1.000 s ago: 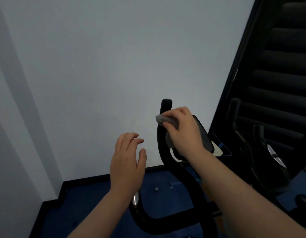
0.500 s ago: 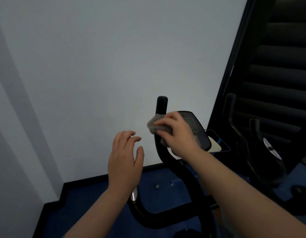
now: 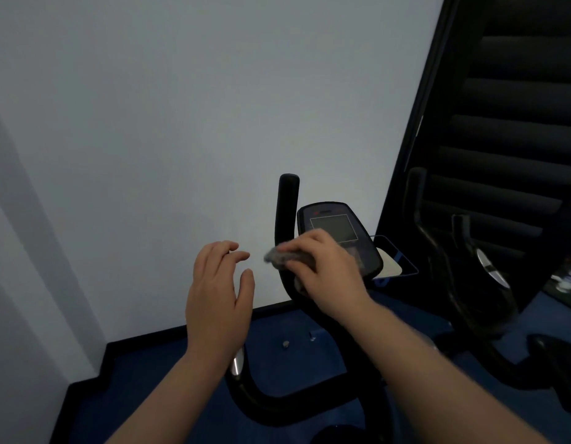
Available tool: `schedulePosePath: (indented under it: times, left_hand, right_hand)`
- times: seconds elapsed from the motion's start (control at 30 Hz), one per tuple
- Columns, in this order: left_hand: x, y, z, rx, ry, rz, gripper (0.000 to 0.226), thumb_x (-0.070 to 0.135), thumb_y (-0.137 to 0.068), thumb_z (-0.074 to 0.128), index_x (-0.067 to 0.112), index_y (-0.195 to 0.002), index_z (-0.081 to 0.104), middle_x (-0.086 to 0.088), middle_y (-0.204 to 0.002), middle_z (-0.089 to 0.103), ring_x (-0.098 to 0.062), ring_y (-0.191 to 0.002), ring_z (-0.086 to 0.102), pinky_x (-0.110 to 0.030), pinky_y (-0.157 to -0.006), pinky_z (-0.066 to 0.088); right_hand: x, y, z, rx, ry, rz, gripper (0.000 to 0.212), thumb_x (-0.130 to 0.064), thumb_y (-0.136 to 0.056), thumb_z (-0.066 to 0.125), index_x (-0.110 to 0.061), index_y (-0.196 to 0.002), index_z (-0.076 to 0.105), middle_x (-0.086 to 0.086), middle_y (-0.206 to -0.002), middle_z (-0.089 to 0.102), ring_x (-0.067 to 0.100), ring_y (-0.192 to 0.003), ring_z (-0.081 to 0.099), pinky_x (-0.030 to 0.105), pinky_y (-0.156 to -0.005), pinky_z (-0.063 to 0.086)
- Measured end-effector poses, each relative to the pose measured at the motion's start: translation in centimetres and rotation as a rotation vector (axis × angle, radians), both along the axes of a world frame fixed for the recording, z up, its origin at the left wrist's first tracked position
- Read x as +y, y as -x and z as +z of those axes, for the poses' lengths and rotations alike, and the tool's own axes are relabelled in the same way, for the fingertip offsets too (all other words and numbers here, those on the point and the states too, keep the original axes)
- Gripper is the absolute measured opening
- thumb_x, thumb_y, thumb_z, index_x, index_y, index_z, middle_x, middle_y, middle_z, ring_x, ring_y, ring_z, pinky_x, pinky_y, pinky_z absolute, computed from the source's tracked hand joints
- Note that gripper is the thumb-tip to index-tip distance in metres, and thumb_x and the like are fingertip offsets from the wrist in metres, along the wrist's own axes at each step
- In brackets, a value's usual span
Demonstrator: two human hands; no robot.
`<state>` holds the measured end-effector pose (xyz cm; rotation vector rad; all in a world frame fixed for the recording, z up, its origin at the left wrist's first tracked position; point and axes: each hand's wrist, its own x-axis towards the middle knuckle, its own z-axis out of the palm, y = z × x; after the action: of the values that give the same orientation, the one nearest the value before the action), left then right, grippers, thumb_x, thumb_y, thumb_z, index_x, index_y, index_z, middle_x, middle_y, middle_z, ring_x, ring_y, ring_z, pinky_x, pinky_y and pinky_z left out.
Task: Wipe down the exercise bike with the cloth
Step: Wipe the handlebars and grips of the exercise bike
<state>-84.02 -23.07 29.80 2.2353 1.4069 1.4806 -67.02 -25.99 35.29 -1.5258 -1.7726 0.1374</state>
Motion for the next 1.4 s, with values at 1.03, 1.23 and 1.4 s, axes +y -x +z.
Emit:
schedulePosePath:
  times: [1.03,1.23,1.4]
  left_hand:
    - [-0.2,-0.2,0.0,0.03,-0.043,0.058,0.029,0.026,-0.091,0.041,0.016,-0.106,0.063,0.009,-0.128,0.049,-0.009,-0.128,0.041,-0.027,-0.067,0.05]
    - [-0.1,-0.3,-0.2,-0.04,-0.038,0.041,0.025,0.025,-0.092,0.042,0.018,-0.106,0.062,0.012,-0.128,0.049,-0.005,-0.13,0.038,-0.029,-0.071,0.051]
    - [0.0,-0.2,-0.3,-0.046,-0.032,0.016,0.03,0.028,-0.092,0.038,0.017,-0.107,0.062,0.01,-0.129,0.049,-0.006,-0.131,0.037,-0.035,-0.074,0.053]
  right_hand:
    - [3.6,1.4,1.2,-0.626,-0.186,0.046,0.011,-0.009,-0.087,0.067,-0.018,-0.091,0.071,-0.003,-0.103,0.057,0.018,-0.093,0.055,0.029,-0.053,0.047]
    - [4.7,2.0,5.3,-0.533,-0.38,0.037,0.014,-0.009,-0.083,0.073,-0.017,-0.094,0.071,0.002,-0.09,0.06,0.021,-0.079,0.058,0.032,-0.048,0.047]
    - [5.1,3.2,2.0,-0.705,-0.26,-0.073,0.013,-0.006,-0.086,0.064,-0.015,-0.093,0.069,0.001,-0.102,0.061,0.022,-0.103,0.053,0.025,-0.062,0.044]
